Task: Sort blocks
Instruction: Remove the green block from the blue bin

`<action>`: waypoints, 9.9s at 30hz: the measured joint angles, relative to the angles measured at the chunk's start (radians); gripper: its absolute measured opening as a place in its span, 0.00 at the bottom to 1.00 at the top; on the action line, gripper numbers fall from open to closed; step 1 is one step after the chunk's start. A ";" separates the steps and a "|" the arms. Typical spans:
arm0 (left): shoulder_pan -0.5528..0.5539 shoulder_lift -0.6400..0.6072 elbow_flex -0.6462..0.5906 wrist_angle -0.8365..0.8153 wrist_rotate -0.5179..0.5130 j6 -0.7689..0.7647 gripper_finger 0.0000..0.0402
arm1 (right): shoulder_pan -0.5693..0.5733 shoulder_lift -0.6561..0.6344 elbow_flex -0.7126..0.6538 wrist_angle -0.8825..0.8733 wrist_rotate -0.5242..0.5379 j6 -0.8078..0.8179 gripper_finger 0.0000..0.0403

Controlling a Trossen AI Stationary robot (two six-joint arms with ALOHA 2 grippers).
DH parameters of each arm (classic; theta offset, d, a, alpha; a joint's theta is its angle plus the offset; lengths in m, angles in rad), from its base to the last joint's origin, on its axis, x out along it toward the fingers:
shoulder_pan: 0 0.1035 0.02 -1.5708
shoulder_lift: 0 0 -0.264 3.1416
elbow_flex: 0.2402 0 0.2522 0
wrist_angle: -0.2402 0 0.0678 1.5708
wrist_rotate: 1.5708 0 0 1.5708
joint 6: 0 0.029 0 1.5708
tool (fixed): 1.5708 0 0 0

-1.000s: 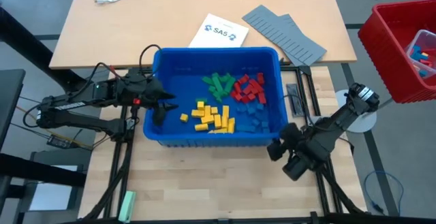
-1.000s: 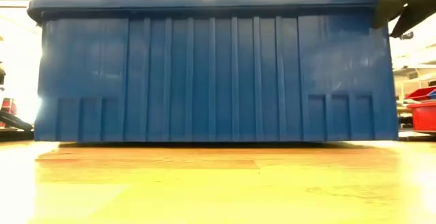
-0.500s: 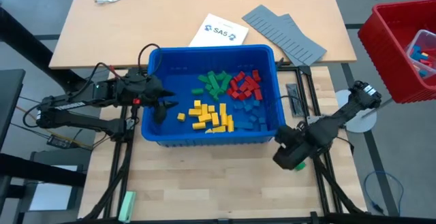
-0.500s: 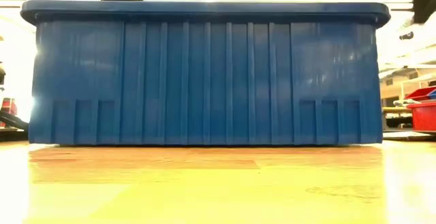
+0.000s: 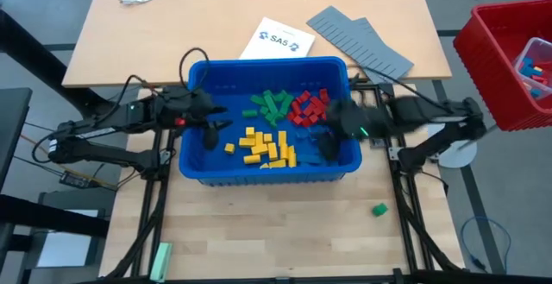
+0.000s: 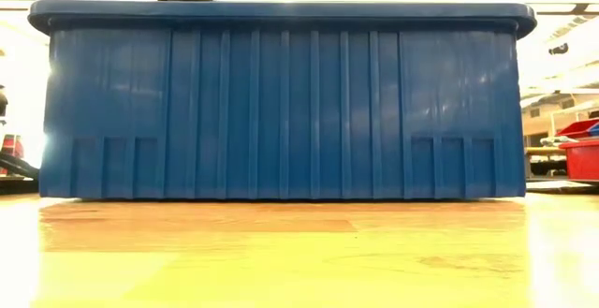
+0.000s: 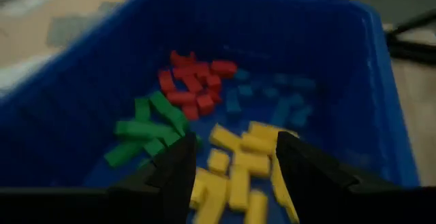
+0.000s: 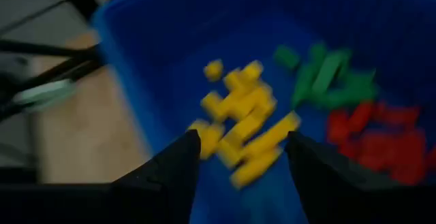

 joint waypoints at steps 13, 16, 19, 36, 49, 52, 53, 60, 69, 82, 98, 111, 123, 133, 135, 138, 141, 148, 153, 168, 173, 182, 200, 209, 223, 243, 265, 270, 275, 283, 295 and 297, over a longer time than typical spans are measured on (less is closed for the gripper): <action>0.220 0.084 -0.001 0.044 0.185 0.105 0.52 | -0.516 0.310 -0.021 0.374 -0.490 -0.614 0.50; 0.222 0.113 -0.001 0.057 0.187 0.110 0.52 | -0.546 0.410 -0.022 0.413 -0.518 -0.667 0.49; 0.222 0.132 -0.001 0.061 0.187 0.139 0.53 | -0.563 0.501 -0.022 0.422 -0.525 -0.742 0.49; 0.222 0.126 -0.001 0.072 0.187 0.135 0.52 | -0.656 0.764 -0.022 0.419 -0.532 -1.227 0.44; 0.222 0.126 -0.001 0.073 0.187 0.098 0.52 | -0.683 0.812 -0.023 0.456 -0.524 -1.210 0.43; 0.221 0.126 -0.001 0.070 0.187 0.098 0.53 | -0.686 0.843 -0.022 0.435 -0.529 -1.213 0.42; 0.222 0.126 -0.001 0.070 0.187 0.098 0.52 | -0.688 0.848 -0.020 0.434 -0.533 -1.211 0.42; 0.221 0.127 -0.001 0.064 0.187 0.098 0.53 | -0.689 0.834 -0.023 0.459 -0.520 -1.191 0.37; 0.222 0.127 -0.001 0.058 0.187 0.098 0.53 | -0.701 0.822 -0.023 0.496 -0.526 -1.151 0.25; 0.222 0.127 -0.001 0.057 0.187 0.100 0.52 | -0.687 0.737 -0.023 0.420 -0.507 -1.144 0.05; 0.222 0.127 -0.001 0.058 0.187 0.102 0.53 | -0.476 0.140 -0.021 0.086 -0.470 -0.818 0.05; 0.222 0.127 -0.001 0.058 0.187 0.102 0.52 | 0.017 -0.050 -0.021 -0.145 -0.445 -0.225 0.05; 0.221 0.126 0.000 0.069 0.184 0.129 0.53 | 0.395 0.019 -0.134 -0.319 -0.321 0.300 0.05; 0.221 0.126 0.000 0.068 0.184 0.157 0.53 | 0.550 0.030 -0.498 -0.153 -0.260 0.532 0.05; 0.221 0.126 0.000 0.068 0.185 0.158 0.52 | 0.557 0.040 -0.566 -0.136 -0.250 0.546 0.06; 0.221 0.127 0.000 0.067 0.185 0.158 0.52 | 0.558 0.058 -0.665 -0.065 -0.248 0.547 0.06; 0.221 0.126 0.000 0.069 0.186 0.157 0.53 | 0.550 0.068 -0.758 0.043 -0.227 0.548 0.06; 0.221 0.126 0.000 0.067 0.187 0.155 0.52 | 0.543 0.068 -0.939 0.293 -0.216 0.657 0.13; 0.221 0.126 0.000 0.066 0.187 0.155 0.52 | 0.551 0.066 -0.935 0.299 -0.232 0.667 0.23; 0.222 0.126 0.000 0.068 0.187 0.147 0.53 | 0.416 -0.080 -0.288 -0.162 0.013 0.398 0.51; 0.222 0.126 0.000 0.071 0.187 0.139 0.52 | 0.198 -0.083 -0.208 -0.069 0.130 0.072 0.56; 0.222 0.141 0.000 0.075 0.187 0.127 0.53 | -0.262 -0.021 -0.266 0.363 -0.108 -0.459 0.67; 0.337 0.517 0.123 -0.104 0.321 0.211 0.53 | -0.466 0.246 -0.267 0.577 -0.307 -0.654 0.60; 0.317 0.649 0.096 -0.093 0.324 0.327 0.53 | -0.466 0.248 -0.267 0.576 -0.305 -0.680 0.60; 0.415 0.744 0.095 0.055 0.258 0.337 0.52 | -0.458 0.248 -0.267 0.585 -0.305 -0.687 0.57; 0.424 0.947 0.095 0.085 0.273 0.414 0.48 | -0.456 0.247 -0.267 0.584 -0.305 -0.658 0.54; 0.369 0.520 0.102 0.053 0.365 0.382 0.34 | -0.407 0.195 -0.267 0.646 -0.362 -0.675 0.53; 0.335 0.385 0.102 0.061 0.640 0.285 0.34 | -0.357 0.197 -0.267 0.747 -0.490 -0.872 0.53; 0.268 0.339 0.103 0.066 0.801 0.206 0.34 | -0.296 0.213 -0.267 0.900 -0.482 -1.047 0.53; 0.155 0.339 0.102 0.081 0.834 0.167 0.34 | -0.245 0.215 -0.267 0.963 -0.513 -1.087 0.53; 0.135 0.339 0.102 0.131 0.833 0.139 0.34 | -0.227 0.258 -0.266 0.972 -0.581 -1.087 0.53; 0.134 0.340 0.102 0.125 0.843 0.134 0.34 | -0.227 0.263 -0.266 0.970 -0.575 -1.087 0.53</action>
